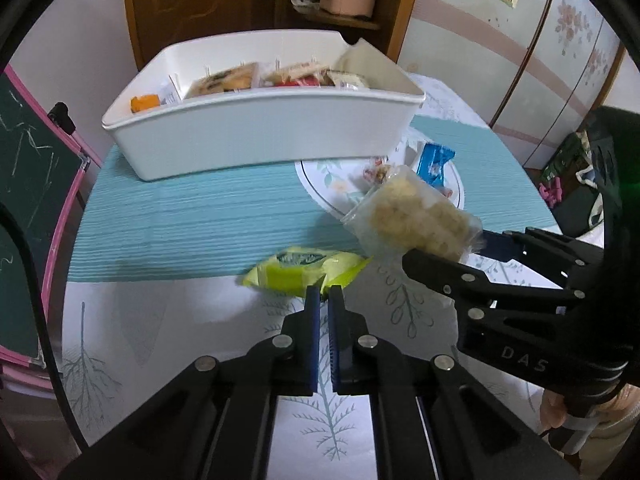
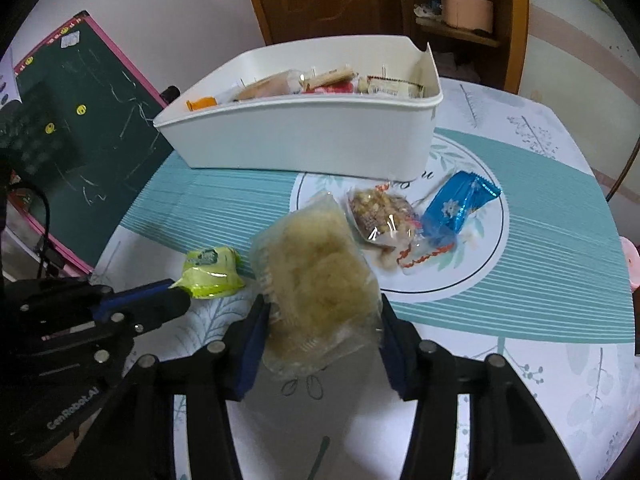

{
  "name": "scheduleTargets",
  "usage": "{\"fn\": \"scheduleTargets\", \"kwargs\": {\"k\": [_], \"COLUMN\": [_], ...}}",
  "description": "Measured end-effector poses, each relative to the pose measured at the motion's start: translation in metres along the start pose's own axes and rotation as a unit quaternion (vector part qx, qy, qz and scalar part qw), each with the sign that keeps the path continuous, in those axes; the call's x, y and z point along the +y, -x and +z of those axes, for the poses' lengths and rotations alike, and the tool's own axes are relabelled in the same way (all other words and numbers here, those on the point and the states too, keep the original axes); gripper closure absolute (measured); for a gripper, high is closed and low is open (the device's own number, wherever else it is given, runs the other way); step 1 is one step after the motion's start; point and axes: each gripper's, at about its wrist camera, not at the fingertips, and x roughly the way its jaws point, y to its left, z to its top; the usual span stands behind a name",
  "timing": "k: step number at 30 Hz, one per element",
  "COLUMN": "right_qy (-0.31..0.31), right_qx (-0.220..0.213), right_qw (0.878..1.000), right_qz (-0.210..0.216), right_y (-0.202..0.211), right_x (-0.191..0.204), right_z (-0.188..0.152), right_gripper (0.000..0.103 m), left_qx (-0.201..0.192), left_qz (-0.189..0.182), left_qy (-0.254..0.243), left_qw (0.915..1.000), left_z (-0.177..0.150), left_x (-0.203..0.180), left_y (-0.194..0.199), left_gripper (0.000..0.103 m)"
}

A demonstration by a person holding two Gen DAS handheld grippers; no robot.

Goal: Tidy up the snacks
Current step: 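Grasp the clear puff bag with right gripper while left grasps the green-yellow pastry pack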

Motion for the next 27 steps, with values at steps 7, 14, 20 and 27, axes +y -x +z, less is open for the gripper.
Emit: {"fn": "scheduleTargets", "kwargs": {"k": [7, 14, 20, 27], "right_qy": [0.004, 0.005, -0.006, -0.022], "right_qx": [-0.017, -0.014, -0.01, -0.004], "right_qw": [1.0, 1.0, 1.0, 1.0], "right_qz": [-0.001, 0.0, -0.002, -0.007], "right_y": [0.012, 0.014, 0.014, 0.012], "right_x": [0.004, 0.005, 0.0, -0.007], "right_z": [0.003, 0.001, -0.002, -0.006], "right_gripper": [0.053, 0.053, 0.053, 0.053], "left_qx": [-0.049, -0.037, 0.037, 0.087], "left_qz": [-0.003, -0.013, -0.01, -0.024], "left_qy": [-0.015, -0.041, -0.025, -0.036], "left_qw": [0.9987, 0.9984, 0.9989, 0.9953], "left_z": [0.007, 0.008, 0.002, -0.007], "left_x": [-0.005, -0.013, -0.006, -0.005], "left_y": [0.032, 0.033, 0.005, -0.019], "left_gripper": [0.103, 0.1, 0.038, 0.03]}}
